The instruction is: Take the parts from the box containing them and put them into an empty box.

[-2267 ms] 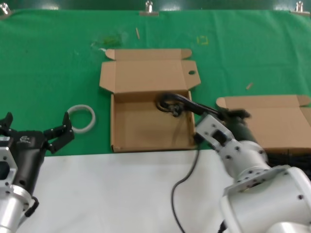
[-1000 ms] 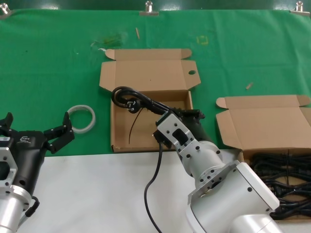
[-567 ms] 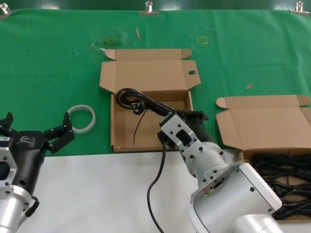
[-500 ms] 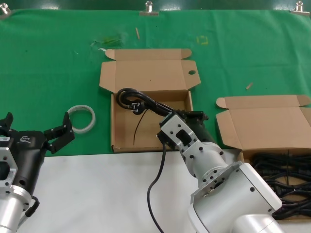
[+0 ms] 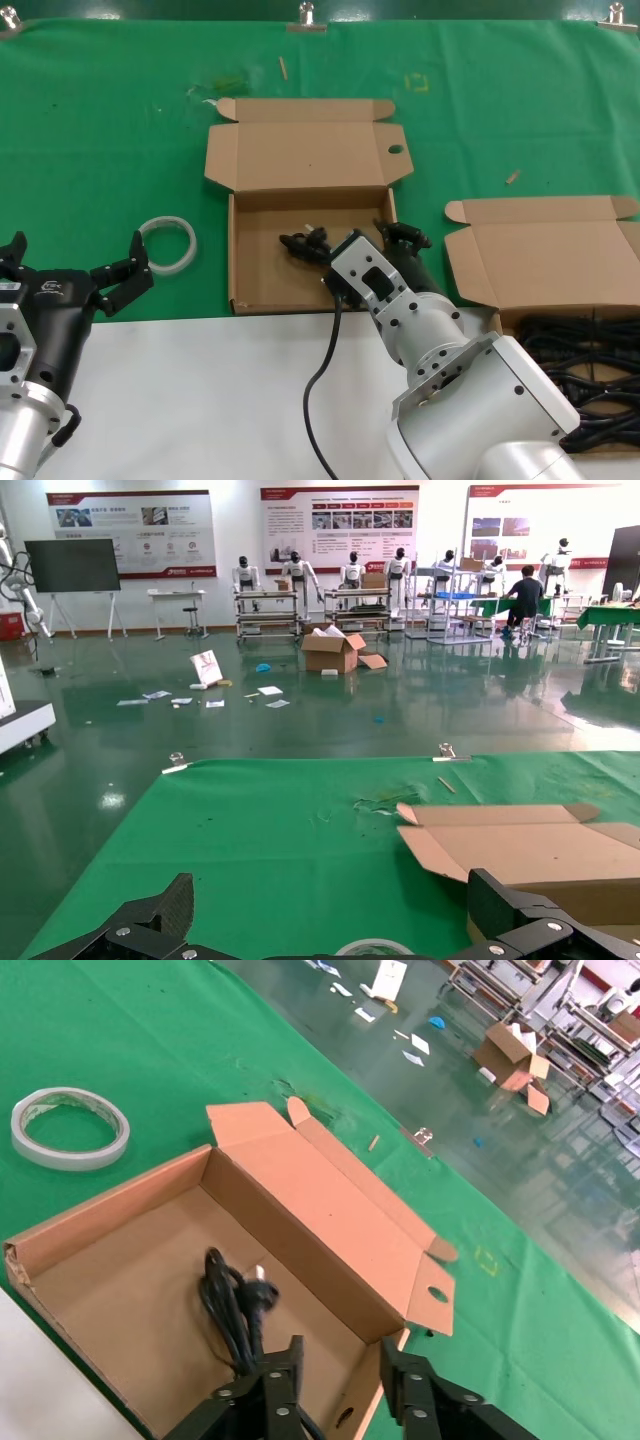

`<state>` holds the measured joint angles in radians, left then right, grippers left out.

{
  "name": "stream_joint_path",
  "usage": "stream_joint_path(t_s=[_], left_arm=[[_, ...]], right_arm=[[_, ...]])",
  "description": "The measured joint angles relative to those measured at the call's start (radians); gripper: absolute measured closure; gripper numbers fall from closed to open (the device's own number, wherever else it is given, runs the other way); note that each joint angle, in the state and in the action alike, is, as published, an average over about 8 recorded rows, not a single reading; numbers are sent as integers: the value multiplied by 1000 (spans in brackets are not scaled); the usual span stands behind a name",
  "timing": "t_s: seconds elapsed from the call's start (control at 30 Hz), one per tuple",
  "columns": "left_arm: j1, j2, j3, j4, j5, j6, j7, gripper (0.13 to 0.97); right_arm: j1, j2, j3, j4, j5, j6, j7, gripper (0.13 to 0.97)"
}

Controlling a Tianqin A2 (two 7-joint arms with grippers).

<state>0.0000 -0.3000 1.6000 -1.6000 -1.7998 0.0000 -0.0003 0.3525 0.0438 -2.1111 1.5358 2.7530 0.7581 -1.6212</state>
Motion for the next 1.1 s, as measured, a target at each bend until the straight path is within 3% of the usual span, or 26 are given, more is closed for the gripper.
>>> stream_joint_path(t_s=[0.17, 0.43, 0.53, 0.83, 1.1], left_arm=[[0, 0, 0, 0, 0, 0, 0, 132], [0, 0, 0, 0, 0, 0, 0, 132], [0, 0, 0, 0, 0, 0, 0, 132], [0, 0, 0, 0, 0, 0, 0, 132], [0, 0, 0, 0, 0, 0, 0, 132]], right_arm=[[0, 0, 0, 0, 0, 0, 0, 772], [-2, 0, 3, 0, -6, -5, 9, 605], [-8, 0, 11, 1, -21, -17, 35, 605], [-42, 0, 61, 8, -114, -91, 194, 395], [-79, 0, 115, 14, -214, -170, 364, 260]])
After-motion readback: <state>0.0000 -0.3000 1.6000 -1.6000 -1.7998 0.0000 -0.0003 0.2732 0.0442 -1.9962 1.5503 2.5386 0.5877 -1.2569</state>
